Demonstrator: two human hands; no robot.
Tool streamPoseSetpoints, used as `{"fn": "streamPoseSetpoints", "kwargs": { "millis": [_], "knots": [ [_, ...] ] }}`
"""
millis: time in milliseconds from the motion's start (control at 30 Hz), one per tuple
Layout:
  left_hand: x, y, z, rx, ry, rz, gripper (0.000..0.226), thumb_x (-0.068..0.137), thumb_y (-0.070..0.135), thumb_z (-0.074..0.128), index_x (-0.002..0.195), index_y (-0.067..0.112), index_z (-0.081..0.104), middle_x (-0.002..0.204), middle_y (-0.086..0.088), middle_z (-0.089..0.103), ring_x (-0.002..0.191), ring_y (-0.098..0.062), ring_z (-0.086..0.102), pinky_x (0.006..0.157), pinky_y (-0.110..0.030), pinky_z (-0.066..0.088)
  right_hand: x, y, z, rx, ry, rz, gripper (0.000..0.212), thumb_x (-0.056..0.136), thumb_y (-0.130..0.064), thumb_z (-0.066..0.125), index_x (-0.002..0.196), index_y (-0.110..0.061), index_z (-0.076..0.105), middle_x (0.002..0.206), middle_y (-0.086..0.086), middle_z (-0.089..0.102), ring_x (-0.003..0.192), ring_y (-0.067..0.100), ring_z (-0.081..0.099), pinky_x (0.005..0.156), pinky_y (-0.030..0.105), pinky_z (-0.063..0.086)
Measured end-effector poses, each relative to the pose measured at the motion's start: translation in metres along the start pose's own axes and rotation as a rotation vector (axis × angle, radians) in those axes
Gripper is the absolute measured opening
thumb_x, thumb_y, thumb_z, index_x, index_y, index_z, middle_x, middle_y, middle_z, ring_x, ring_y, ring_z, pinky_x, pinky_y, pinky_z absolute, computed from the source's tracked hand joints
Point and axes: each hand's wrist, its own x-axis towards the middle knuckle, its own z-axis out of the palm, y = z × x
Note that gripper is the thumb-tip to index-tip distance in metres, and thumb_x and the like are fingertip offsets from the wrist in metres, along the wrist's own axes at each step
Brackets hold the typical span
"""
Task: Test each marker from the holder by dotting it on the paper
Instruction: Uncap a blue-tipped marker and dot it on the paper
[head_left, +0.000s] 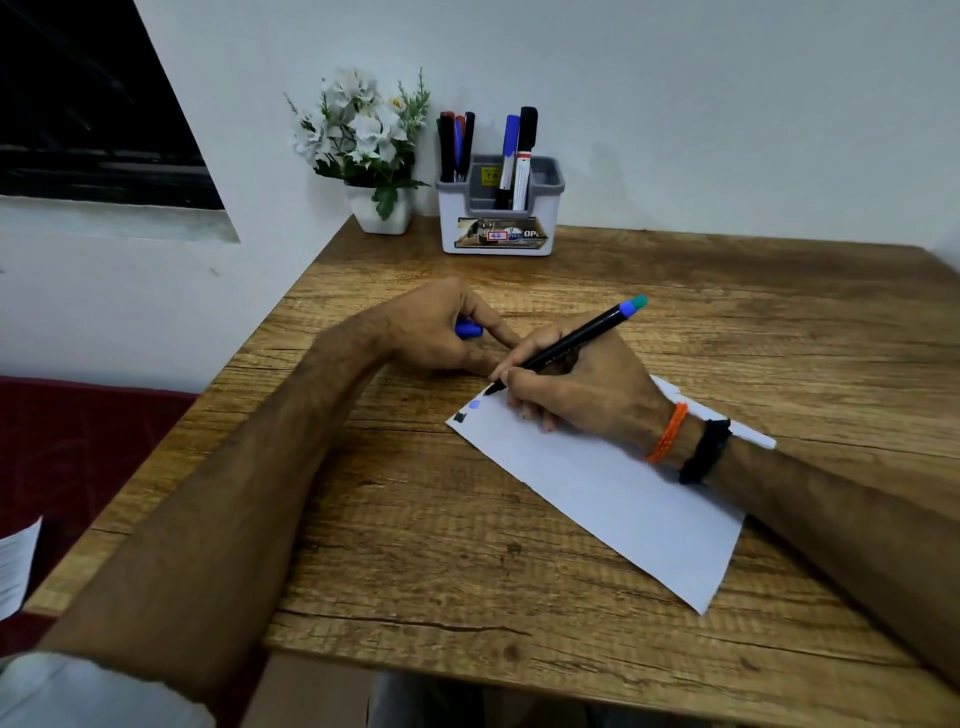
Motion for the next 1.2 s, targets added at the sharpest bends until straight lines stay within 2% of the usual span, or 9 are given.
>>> {"fn": "streamPoseSetpoints", "kwargs": {
  "millis": [100, 233, 433, 567, 633, 767, 867, 1067, 1200],
  "knots": [
    [-0.0005, 0.0003, -0.0002, 0.002, 0.001, 0.005, 0.032, 0.08, 0.019, 0.075, 0.109, 0.032, 0.07, 0.095, 0.023, 0.065, 0.089, 0.005, 0.06, 0.092, -0.028, 0.047, 0.0009, 0.0003, -0.0005, 0.008, 0.026, 0.013, 0.007, 0.085, -0.001, 0.067, 0.086, 0.001, 0.074, 0.062, 0.009, 0.07, 0.043, 0.005, 0.06, 0.042, 0.018, 0.046],
    [-0.0001, -0.0001, 0.0011, 0.009, 0.01, 0.011, 0.033, 0.08, 0.018, 0.075, 0.107, 0.036, 0.069, 0.087, 0.033, 0.062, 0.077, 0.016, 0.058, 0.079, -0.016, 0.042, 0.0005, 0.0003, 0.0007, 0.011, 0.012, 0.004, 0.008, 0.084, 0.0, 0.067, 0.084, 0.0, 0.074, 0.061, 0.008, 0.07, 0.043, 0.006, 0.061, 0.042, 0.019, 0.047],
    [0.0003, -0.0015, 0.0005, 0.014, 0.001, 0.003, 0.035, 0.08, 0.017, 0.075, 0.104, 0.04, 0.068, 0.094, 0.029, 0.063, 0.089, 0.007, 0.06, 0.093, -0.029, 0.048, 0.0001, 0.0006, 0.0007, 0.017, 0.011, -0.005, 0.007, 0.086, -0.001, 0.068, 0.085, 0.0, 0.074, 0.061, 0.008, 0.069, 0.043, 0.005, 0.06, 0.042, 0.017, 0.046],
    [0.0, -0.0014, 0.0012, 0.027, 0.016, 0.008, 0.034, 0.08, 0.019, 0.075, 0.102, 0.044, 0.067, 0.101, 0.019, 0.069, 0.095, -0.003, 0.062, 0.096, -0.038, 0.049, 0.0016, 0.0022, 0.0017, 0.029, 0.021, 0.007, 0.007, 0.086, 0.0, 0.067, 0.085, 0.001, 0.074, 0.06, 0.008, 0.068, 0.042, 0.006, 0.059, 0.041, 0.017, 0.045],
    [0.0, -0.0015, 0.001, 0.026, 0.014, 0.007, 0.035, 0.08, 0.018, 0.075, 0.102, 0.044, 0.067, 0.102, 0.018, 0.069, 0.095, -0.002, 0.062, 0.095, -0.037, 0.048, 0.0019, 0.0022, 0.0014, 0.029, 0.017, 0.002, 0.008, 0.086, 0.001, 0.066, 0.085, 0.002, 0.074, 0.061, 0.009, 0.068, 0.042, 0.006, 0.059, 0.041, 0.017, 0.045],
    [0.0004, -0.0025, 0.001, 0.014, 0.007, 0.007, 0.034, 0.08, 0.017, 0.075, 0.106, 0.038, 0.068, 0.092, 0.028, 0.065, 0.082, 0.01, 0.059, 0.086, -0.026, 0.045, 0.0015, 0.002, 0.0016, 0.016, 0.004, -0.009, 0.008, 0.086, 0.001, 0.066, 0.085, 0.001, 0.074, 0.063, 0.01, 0.069, 0.044, 0.007, 0.06, 0.043, 0.018, 0.047],
    [0.0006, -0.0033, 0.001, 0.025, 0.013, 0.013, 0.032, 0.08, 0.019, 0.075, 0.108, 0.035, 0.071, 0.089, 0.03, 0.064, 0.078, 0.014, 0.057, 0.081, -0.022, 0.042, 0.0015, 0.0021, 0.0008, 0.04, 0.032, 0.003, 0.008, 0.086, 0.0, 0.066, 0.085, 0.003, 0.074, 0.065, 0.015, 0.069, 0.045, 0.008, 0.06, 0.043, 0.019, 0.047],
    [0.0005, -0.0018, 0.0004, 0.012, -0.001, 0.012, 0.032, 0.08, 0.018, 0.075, 0.109, 0.031, 0.071, 0.093, 0.024, 0.066, 0.083, 0.009, 0.059, 0.085, -0.023, 0.045, -0.0001, 0.0022, 0.0008, 0.016, 0.008, -0.016, 0.008, 0.086, 0.001, 0.066, 0.085, 0.002, 0.074, 0.064, 0.014, 0.07, 0.045, 0.007, 0.061, 0.043, 0.02, 0.049],
    [-0.0003, -0.0022, 0.0011, 0.018, 0.011, 0.02, 0.031, 0.079, 0.022, 0.076, 0.105, 0.038, 0.07, 0.102, 0.014, 0.072, 0.093, -0.002, 0.063, 0.094, -0.038, 0.05, 0.0007, 0.0033, 0.0005, 0.035, 0.032, -0.006, 0.008, 0.086, 0.0, 0.067, 0.085, 0.003, 0.074, 0.06, 0.008, 0.068, 0.044, 0.007, 0.059, 0.043, 0.02, 0.047]
  ]
}}
